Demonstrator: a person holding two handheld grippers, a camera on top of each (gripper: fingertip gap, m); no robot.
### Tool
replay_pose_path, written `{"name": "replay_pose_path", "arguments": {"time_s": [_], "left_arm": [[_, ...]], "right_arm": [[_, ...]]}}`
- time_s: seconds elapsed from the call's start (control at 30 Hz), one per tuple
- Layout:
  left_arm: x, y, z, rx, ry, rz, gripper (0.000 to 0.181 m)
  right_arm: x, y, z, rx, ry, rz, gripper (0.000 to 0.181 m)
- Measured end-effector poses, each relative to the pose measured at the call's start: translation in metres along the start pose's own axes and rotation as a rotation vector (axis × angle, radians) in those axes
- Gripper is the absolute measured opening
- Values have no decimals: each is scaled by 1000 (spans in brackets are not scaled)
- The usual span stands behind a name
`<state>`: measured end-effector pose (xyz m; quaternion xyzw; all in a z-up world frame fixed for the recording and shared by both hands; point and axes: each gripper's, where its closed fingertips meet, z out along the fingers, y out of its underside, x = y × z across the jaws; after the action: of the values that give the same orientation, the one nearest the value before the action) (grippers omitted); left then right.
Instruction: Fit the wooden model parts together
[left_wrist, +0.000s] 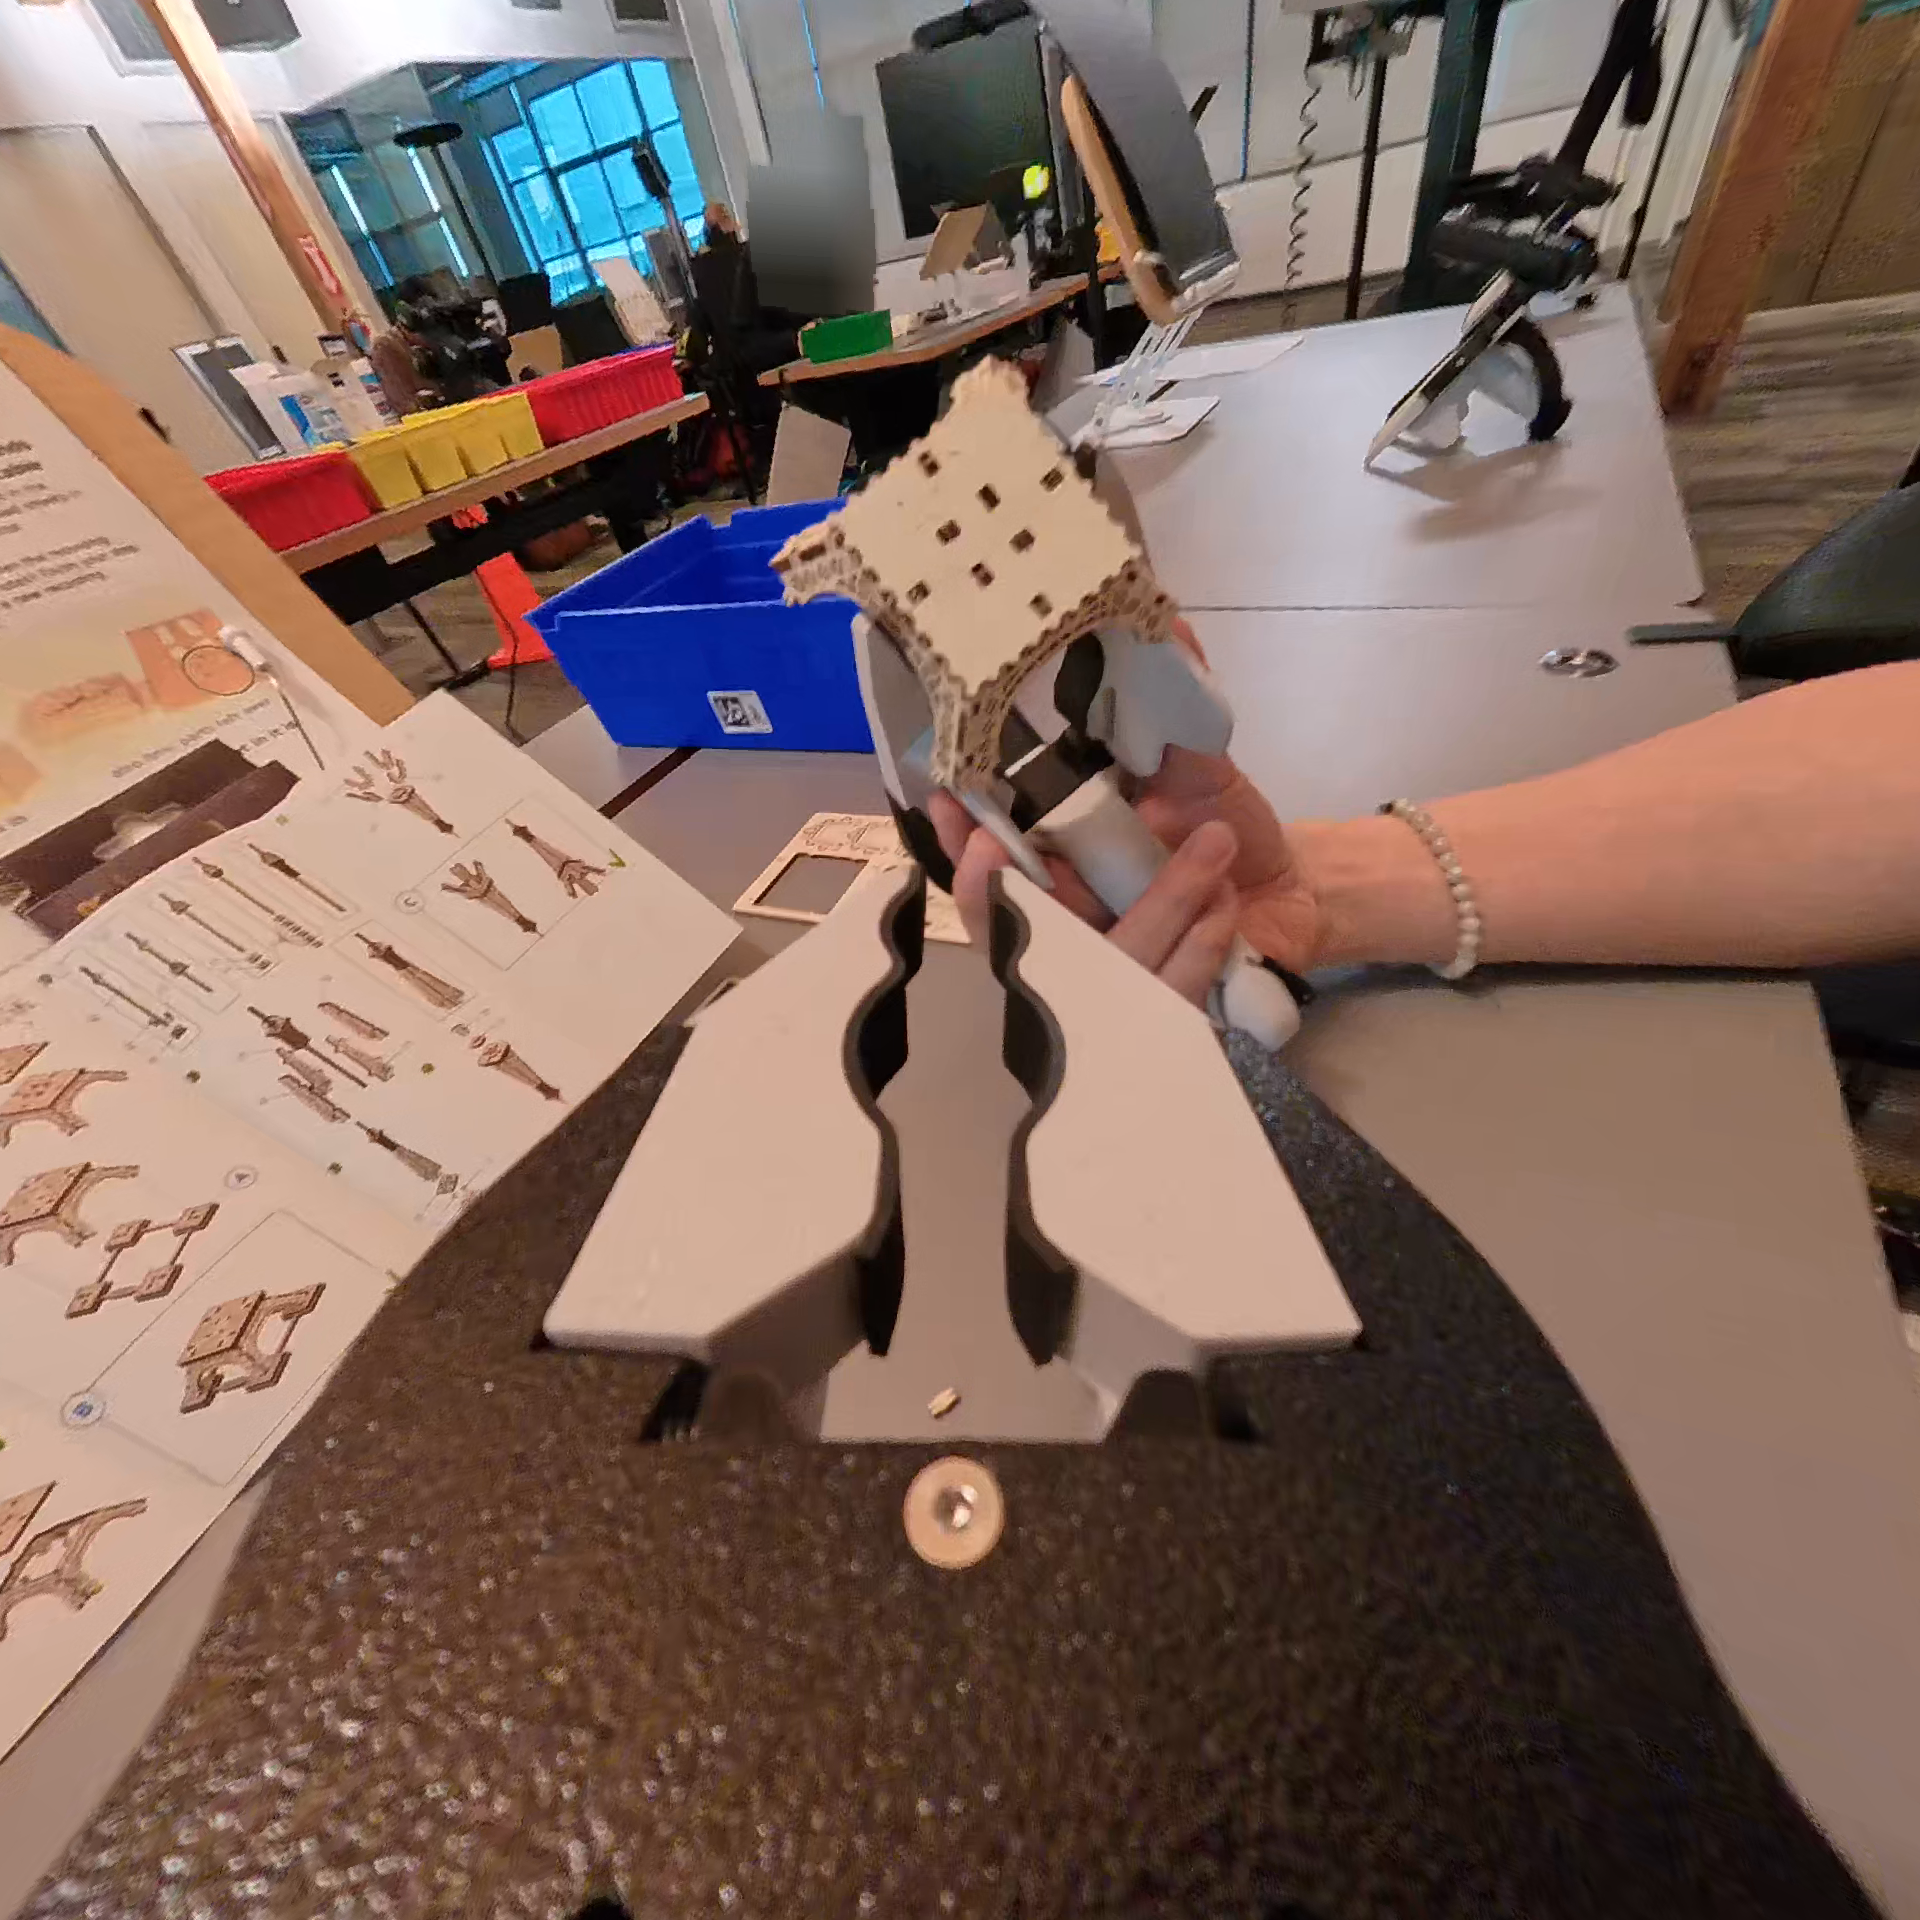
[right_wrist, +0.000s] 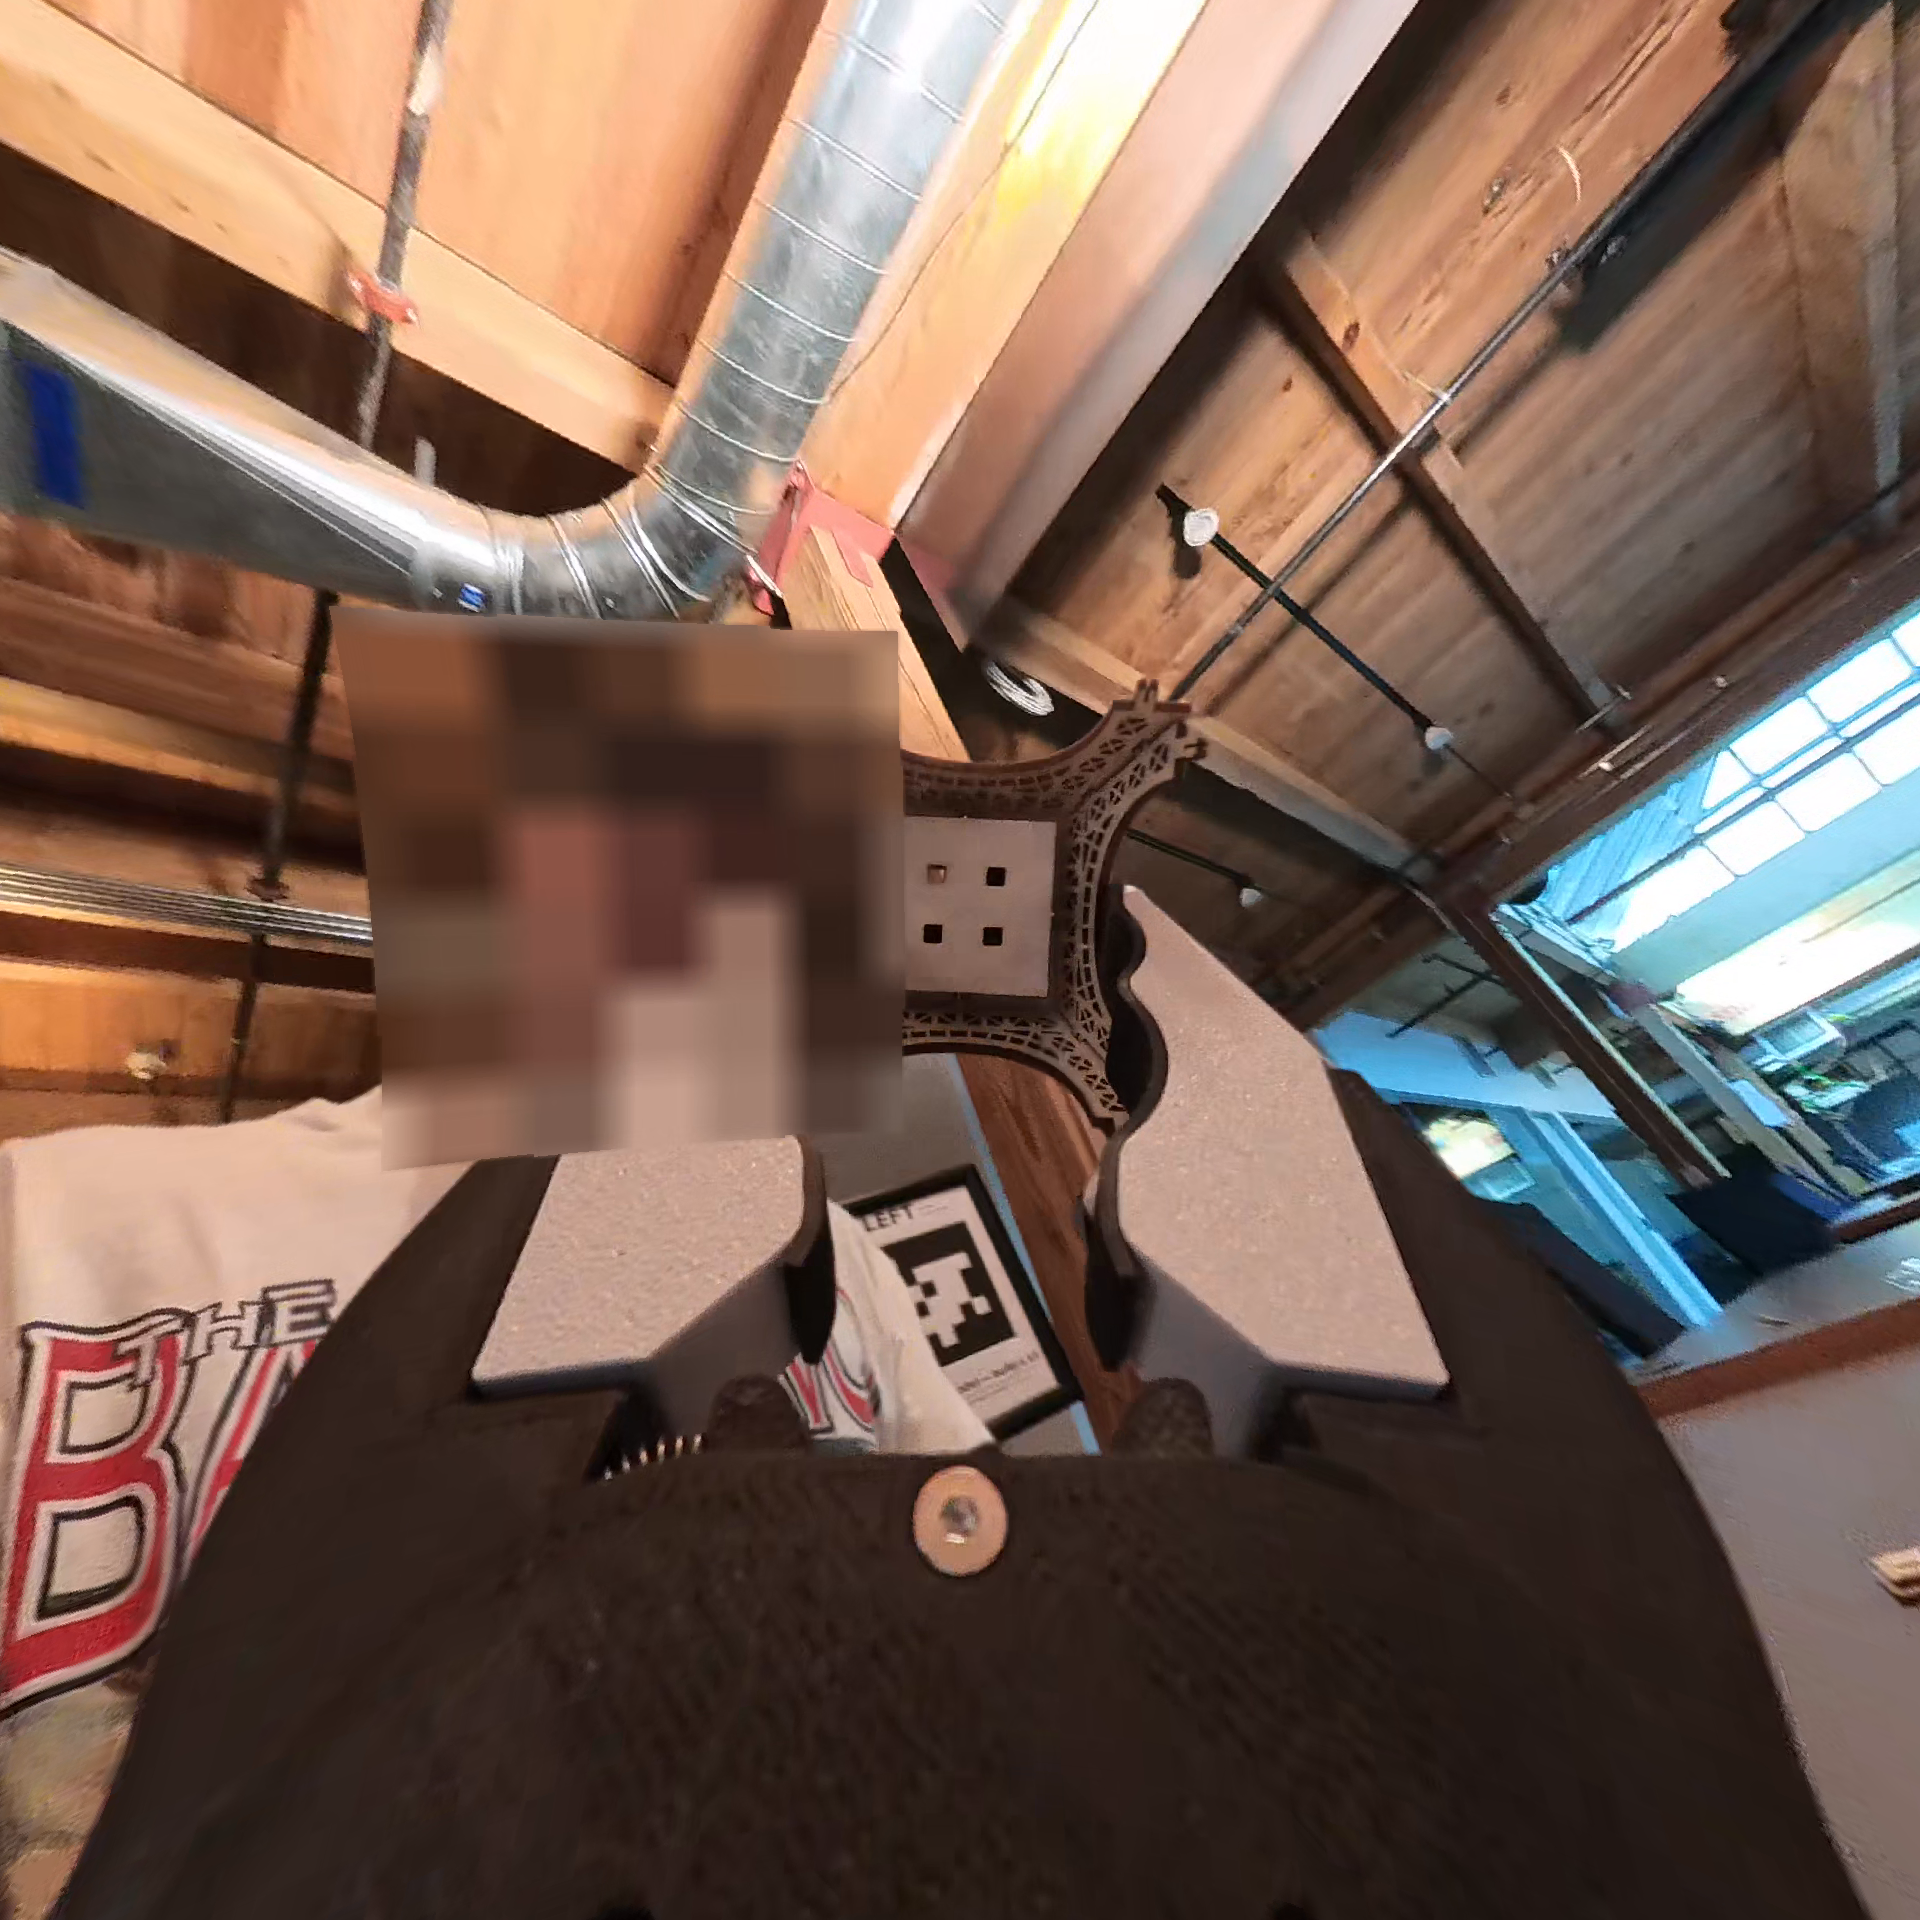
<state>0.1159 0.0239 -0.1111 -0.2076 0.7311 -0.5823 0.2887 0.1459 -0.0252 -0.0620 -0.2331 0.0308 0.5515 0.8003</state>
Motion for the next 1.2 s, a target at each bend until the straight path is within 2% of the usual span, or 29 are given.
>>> {"name": "replay_pose_path", "arguments": {"time_s": [0.03,0.17,0.4,0.5,0.67,0.8,0.9,1.0,1.07,1.2], "left_arm": [[-2,5,1,-21,-12,7,9],[-5,21,1,-95,-26,20,9],[-4,30,-2,-114,-28,2,9],[-4,16,-4,-56,-57,-30,7],[6,-30,-5,128,-56,-87,5],[7,-24,-1,71,-74,-39,6],[-3,-8,-9,-16,-147,19,9],[-20,11,-29,-102,-237,44,12],[-31,21,-44,-138,-289,16,12],[-39,42,-58,-179,-287,-179,22]], "right_arm": [[-1,-1,0,8,-11,15,52],[-5,-7,-1,60,-55,66,51],[-5,-9,-3,79,-77,115,51],[-5,-5,-2,60,-72,110,51],[-1,7,3,-7,-45,73,52],[7,23,7,-115,37,-17,52],[32,37,5,-314,281,-254,52],[69,48,-25,-724,650,-659,53],[82,38,-47,-943,846,-930,53],[93,37,-55,-1206,962,-1251,52]]}}
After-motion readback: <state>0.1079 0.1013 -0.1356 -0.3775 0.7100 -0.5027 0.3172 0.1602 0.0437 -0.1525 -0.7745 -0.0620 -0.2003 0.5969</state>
